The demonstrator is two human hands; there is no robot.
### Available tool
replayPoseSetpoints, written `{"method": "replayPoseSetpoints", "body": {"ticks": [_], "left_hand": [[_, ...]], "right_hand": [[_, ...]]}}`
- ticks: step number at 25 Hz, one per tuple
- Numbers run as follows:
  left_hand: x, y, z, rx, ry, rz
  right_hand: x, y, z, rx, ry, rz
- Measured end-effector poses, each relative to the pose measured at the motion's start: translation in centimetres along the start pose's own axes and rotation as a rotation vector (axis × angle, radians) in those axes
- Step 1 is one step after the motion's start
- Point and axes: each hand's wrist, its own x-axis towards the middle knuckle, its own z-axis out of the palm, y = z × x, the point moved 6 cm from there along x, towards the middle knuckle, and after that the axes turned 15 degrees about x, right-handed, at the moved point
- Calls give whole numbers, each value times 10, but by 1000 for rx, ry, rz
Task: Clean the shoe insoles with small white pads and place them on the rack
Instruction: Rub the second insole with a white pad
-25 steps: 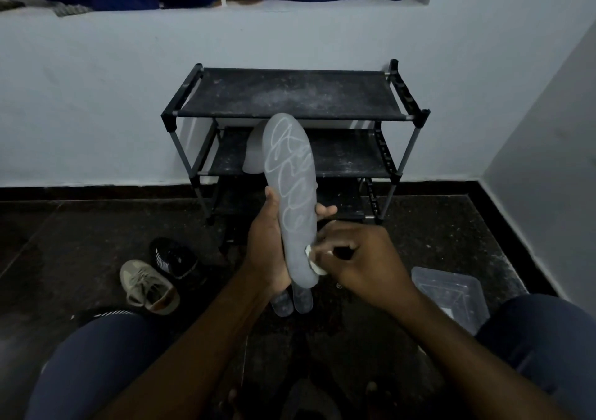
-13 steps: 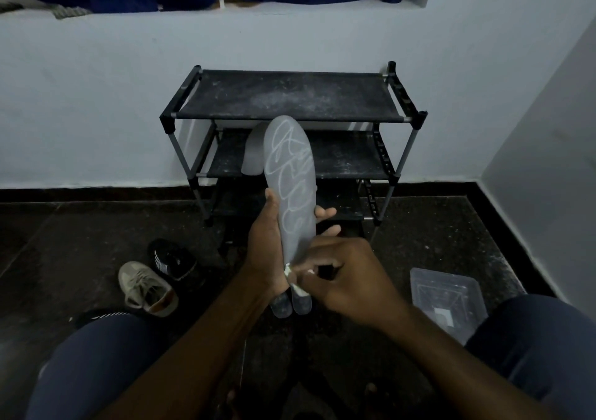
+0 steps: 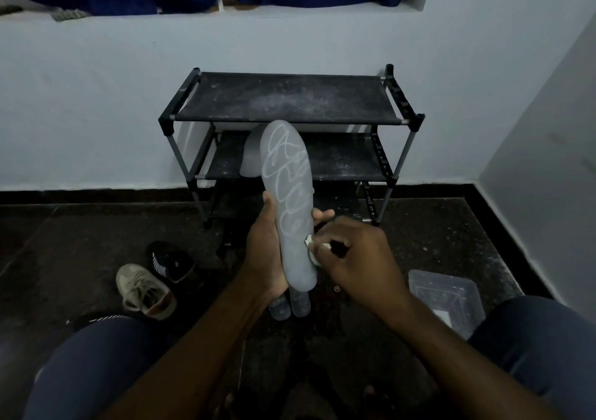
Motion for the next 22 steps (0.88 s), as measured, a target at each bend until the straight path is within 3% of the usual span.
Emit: {"method": "replayPoseSetpoints", "body": {"ticks": [3, 8, 12, 17, 22], "left_hand": [[0, -1, -2, -41, 16, -2], [1, -8, 5, 16, -50, -37], [5, -9, -9, 113, 28, -6], [1, -13, 1, 129, -31, -9], [4, -14, -7, 199, 15, 0]], "right_hand": [[-9, -10, 15, 25, -105, -8], [3, -1, -7, 7, 98, 1], [-7, -6, 12, 33, -68, 85], [3, 0, -7, 13, 118, 83], [-4, -3, 9, -16, -7, 82]]}}
